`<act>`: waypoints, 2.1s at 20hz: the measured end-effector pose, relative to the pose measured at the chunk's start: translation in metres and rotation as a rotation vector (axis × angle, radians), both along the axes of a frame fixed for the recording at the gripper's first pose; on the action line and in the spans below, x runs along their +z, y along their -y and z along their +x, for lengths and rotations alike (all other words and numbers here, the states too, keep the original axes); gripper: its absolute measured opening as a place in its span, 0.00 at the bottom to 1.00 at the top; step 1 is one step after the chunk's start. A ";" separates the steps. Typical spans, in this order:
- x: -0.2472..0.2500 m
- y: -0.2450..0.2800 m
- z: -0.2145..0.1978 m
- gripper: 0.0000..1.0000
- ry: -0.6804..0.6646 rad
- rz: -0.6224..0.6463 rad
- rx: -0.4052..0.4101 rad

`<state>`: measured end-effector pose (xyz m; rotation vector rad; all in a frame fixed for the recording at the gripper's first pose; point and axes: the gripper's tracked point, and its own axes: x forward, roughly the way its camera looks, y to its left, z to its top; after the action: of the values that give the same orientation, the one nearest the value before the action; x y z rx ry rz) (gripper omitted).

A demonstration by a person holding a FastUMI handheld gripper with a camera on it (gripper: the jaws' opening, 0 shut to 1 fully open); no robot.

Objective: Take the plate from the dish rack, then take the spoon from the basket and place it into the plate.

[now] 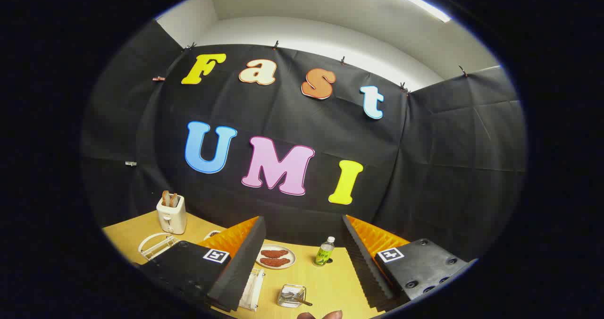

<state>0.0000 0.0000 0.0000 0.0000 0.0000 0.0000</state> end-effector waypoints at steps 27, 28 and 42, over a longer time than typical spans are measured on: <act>-0.132 -0.092 0.013 0.98 -0.412 0.106 0.229; -0.144 -0.101 0.017 0.98 -0.452 0.133 0.243; -0.296 -0.192 0.068 0.80 -0.938 0.204 0.207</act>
<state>0.0677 0.1916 -0.2962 0.2037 0.9382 0.2072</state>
